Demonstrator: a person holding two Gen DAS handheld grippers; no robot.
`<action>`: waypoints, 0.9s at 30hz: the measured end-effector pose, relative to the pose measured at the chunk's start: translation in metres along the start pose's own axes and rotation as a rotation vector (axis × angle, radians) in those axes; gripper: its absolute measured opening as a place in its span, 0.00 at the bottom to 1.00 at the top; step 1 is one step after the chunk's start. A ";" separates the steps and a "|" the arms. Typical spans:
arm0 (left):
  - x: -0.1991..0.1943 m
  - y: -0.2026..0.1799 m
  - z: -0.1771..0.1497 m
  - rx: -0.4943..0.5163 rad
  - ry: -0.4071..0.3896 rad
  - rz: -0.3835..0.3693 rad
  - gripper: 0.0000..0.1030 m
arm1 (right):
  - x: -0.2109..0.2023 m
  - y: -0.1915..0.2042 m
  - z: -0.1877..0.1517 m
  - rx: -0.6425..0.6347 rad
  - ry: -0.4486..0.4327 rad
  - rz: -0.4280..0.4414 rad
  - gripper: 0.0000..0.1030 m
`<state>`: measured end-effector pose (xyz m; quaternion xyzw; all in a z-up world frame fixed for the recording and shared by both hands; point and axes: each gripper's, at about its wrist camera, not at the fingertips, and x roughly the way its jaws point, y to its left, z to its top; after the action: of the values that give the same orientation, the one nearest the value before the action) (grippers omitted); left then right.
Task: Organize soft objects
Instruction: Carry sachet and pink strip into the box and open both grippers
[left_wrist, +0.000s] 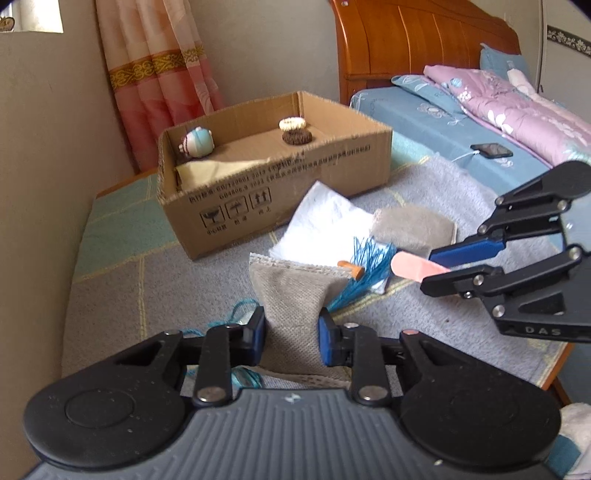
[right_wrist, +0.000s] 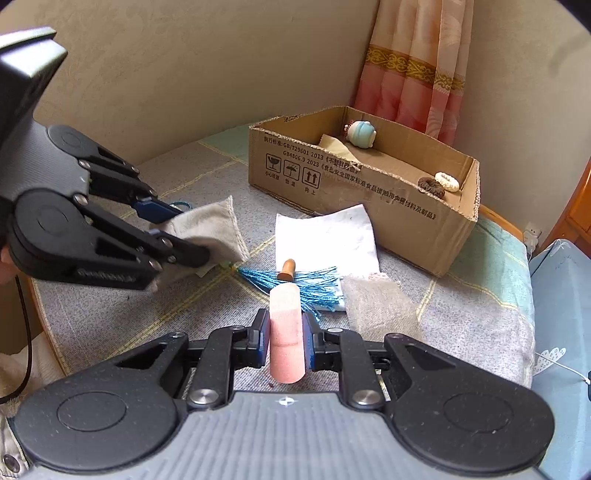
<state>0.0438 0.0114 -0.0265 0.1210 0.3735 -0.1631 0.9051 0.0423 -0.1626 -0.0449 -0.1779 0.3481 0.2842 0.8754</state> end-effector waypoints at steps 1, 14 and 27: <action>-0.006 0.003 0.004 0.003 -0.010 -0.005 0.26 | -0.002 -0.001 0.001 0.000 -0.002 0.000 0.22; -0.021 0.016 0.048 0.065 -0.080 -0.015 0.26 | -0.013 -0.035 0.035 0.001 -0.079 -0.062 0.22; 0.022 0.053 0.123 0.087 -0.130 0.007 0.26 | 0.026 -0.100 0.108 0.066 -0.141 -0.150 0.22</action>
<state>0.1577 0.0132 0.0478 0.1508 0.3060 -0.1834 0.9219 0.1751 -0.1753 0.0227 -0.1540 0.2804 0.2183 0.9220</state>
